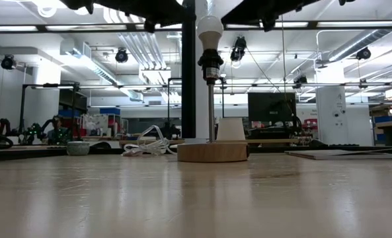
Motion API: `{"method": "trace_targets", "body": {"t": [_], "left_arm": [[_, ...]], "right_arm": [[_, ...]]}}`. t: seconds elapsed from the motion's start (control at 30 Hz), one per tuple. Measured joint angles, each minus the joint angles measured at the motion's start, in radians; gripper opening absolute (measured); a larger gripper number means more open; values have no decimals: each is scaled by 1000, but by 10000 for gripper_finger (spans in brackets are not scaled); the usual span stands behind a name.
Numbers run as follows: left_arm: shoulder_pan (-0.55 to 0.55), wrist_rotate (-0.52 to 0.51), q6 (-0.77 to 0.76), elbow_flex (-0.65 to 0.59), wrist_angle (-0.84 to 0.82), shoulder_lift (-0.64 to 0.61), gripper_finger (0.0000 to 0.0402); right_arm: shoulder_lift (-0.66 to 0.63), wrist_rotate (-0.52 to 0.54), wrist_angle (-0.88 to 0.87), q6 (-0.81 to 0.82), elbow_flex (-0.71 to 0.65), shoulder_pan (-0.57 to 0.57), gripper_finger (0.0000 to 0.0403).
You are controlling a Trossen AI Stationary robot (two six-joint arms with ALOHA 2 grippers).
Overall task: Screw lightbulb
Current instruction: Remove the lightbulb from the lamp
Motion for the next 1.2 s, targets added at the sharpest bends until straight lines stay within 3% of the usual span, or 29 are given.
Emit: {"method": "trace_targets", "body": {"t": [0.43,0.77,0.9,1.1,1.2], "left_arm": [[4,80,2,0,35,41,0],[-15,167,7,0,11,17,0],[-14,122,34,0,33,3,0],[-1,-32,74,0,57,9,0],[11,-37,58,0,51,27,0]], "right_arm": [[8,-28,27,22,0,-35,2],[6,40,4,16,0,-36,2],[2,40,0,14,0,-27,2],[-1,13,1,-17,0,-7,2],[2,-17,18,-16,0,-7,2]]}}
